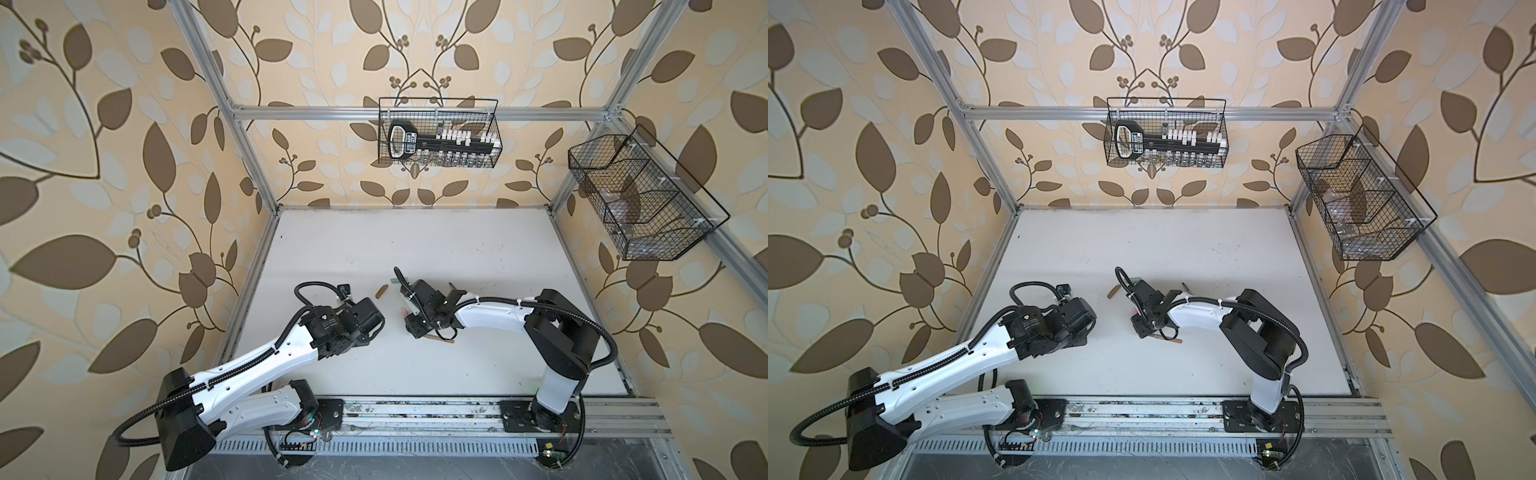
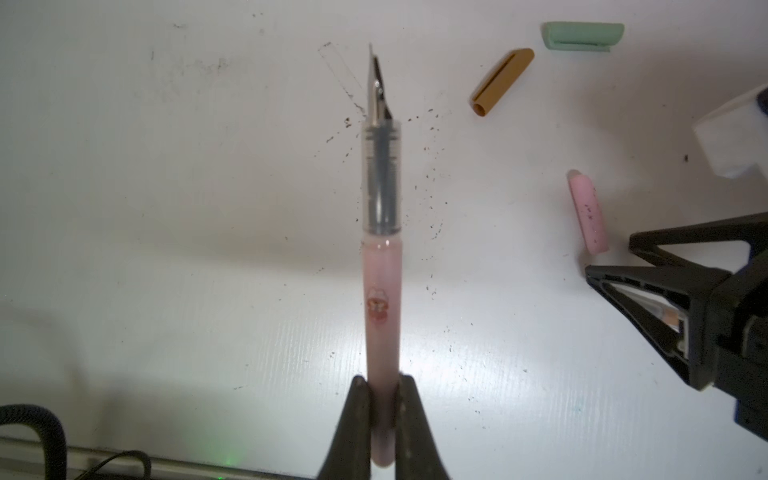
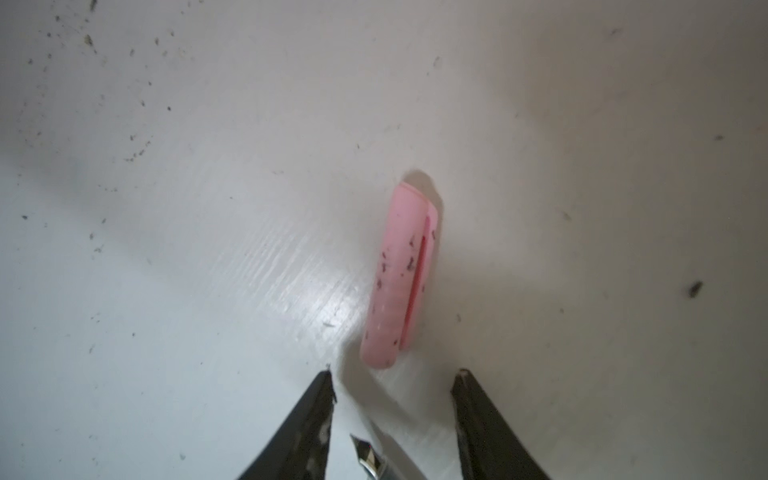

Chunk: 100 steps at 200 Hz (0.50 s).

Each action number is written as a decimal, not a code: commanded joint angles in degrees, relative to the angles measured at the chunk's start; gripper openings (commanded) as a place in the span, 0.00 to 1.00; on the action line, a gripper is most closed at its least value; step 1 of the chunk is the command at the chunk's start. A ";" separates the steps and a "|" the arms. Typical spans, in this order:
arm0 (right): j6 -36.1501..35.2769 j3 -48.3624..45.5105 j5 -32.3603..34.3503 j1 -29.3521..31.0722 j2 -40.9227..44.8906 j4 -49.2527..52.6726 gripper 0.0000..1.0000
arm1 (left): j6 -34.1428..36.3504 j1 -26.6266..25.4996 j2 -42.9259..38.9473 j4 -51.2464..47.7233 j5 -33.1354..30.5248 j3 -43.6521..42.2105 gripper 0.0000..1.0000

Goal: Insert the pens into the pen caps

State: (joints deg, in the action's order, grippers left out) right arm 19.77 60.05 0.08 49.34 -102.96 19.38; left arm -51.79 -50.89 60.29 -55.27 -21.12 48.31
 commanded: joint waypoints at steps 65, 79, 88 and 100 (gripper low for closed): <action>-3.21 11.58 -3.73 -7.40 -0.24 11.52 0.50 | 7.47 0.40 6.19 11.28 7.60 -4.35 0.07; -4.35 15.24 -4.55 -6.10 -3.41 12.02 0.49 | 7.35 0.36 7.51 11.82 8.24 -4.59 0.05; -5.39 17.67 -4.80 -5.34 -5.72 13.11 0.47 | 7.27 0.27 7.69 12.09 8.53 -4.93 0.04; -6.60 20.43 -4.33 -4.40 -8.58 14.85 0.47 | 6.90 0.22 7.24 12.27 8.47 -5.52 0.05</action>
State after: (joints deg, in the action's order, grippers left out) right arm 16.73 75.94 -3.60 43.11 -105.93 29.17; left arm -45.32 -50.92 68.10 -44.49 -13.54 43.70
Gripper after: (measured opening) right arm 0.471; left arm 0.099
